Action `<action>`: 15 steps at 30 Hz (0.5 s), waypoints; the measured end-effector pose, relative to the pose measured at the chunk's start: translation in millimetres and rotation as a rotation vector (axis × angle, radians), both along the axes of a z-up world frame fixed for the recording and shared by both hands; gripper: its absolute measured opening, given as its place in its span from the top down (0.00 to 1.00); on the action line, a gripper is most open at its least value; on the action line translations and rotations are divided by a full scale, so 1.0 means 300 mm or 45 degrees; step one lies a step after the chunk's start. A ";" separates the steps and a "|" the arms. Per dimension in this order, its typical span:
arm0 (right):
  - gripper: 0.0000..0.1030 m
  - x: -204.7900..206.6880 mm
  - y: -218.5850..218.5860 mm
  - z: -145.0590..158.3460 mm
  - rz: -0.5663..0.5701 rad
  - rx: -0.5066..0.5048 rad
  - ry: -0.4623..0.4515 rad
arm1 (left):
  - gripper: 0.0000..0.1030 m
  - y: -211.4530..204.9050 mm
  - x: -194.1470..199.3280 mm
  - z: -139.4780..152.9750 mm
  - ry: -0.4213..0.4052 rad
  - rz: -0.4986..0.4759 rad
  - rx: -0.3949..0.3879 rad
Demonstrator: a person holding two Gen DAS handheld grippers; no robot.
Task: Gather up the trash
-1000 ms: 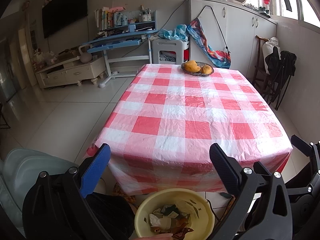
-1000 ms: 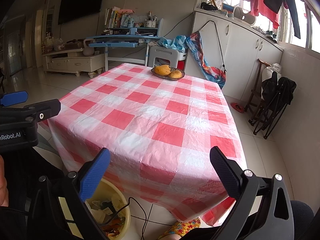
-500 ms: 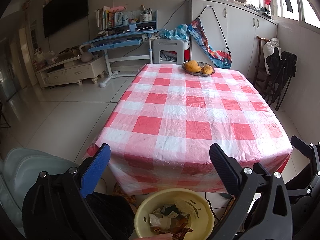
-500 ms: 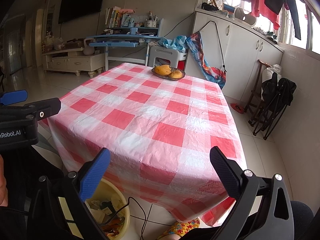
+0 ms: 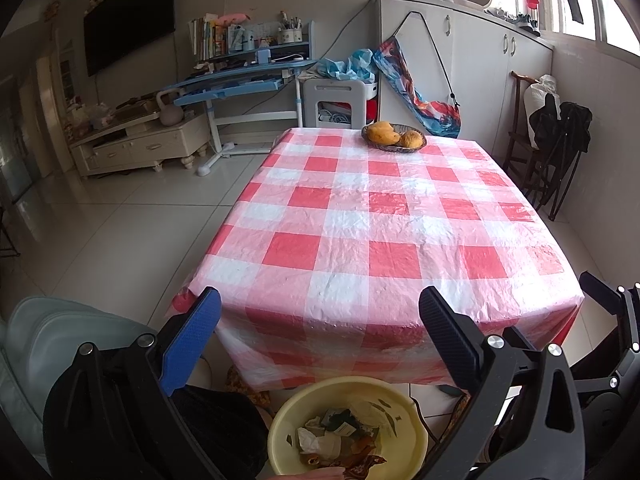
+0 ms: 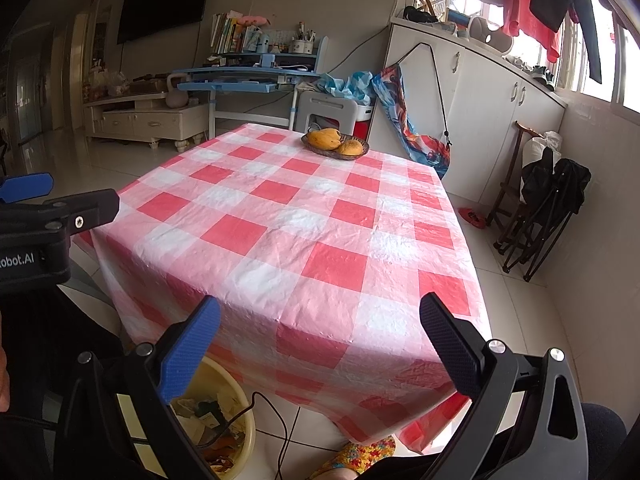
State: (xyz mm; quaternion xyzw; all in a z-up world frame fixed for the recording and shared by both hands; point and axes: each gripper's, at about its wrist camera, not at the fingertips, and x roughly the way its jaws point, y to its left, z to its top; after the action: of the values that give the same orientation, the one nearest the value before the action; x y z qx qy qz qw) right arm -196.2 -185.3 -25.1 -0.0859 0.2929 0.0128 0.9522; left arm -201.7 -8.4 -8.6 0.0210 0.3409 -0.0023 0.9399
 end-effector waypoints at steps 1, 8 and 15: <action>0.08 0.000 -0.003 -0.001 -0.001 -0.002 -0.001 | 0.07 0.000 0.000 0.000 -0.001 0.000 0.000; 0.08 0.003 -0.026 -0.005 -0.001 -0.010 -0.002 | 0.07 -0.002 0.000 0.000 0.000 -0.001 0.001; 0.08 0.002 -0.017 -0.004 0.000 -0.011 -0.001 | 0.07 -0.007 -0.006 0.003 -0.002 -0.006 0.002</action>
State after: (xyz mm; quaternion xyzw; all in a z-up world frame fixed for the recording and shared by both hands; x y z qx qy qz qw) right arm -195.6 -190.4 -26.4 -0.0900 0.2925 0.0114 0.9519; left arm -203.6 -10.6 -7.7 0.0224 0.3401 -0.0044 0.9401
